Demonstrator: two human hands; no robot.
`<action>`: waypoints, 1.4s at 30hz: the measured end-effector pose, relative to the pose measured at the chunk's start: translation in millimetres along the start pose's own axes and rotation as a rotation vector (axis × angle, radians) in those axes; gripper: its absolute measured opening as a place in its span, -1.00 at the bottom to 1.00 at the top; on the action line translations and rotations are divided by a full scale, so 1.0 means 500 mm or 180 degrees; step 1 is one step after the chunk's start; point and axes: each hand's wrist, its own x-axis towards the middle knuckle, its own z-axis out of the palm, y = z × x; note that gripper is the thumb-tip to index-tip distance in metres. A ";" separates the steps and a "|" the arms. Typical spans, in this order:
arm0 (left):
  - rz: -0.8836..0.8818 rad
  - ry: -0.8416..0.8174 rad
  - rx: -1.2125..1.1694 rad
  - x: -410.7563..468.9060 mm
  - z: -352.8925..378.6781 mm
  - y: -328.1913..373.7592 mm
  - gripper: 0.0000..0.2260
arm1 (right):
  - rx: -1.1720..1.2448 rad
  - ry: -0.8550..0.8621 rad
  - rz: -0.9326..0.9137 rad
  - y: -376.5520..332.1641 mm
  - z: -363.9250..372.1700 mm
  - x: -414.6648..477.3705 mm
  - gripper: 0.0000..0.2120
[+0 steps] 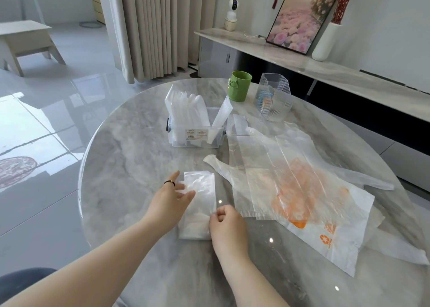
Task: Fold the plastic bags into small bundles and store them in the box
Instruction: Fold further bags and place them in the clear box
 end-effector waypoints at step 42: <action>0.0691 -0.0679 0.2089 -0.001 0.008 -0.020 -0.40 | -0.0842 -0.0953 0.0564 -0.060 -0.014 0.101 -0.65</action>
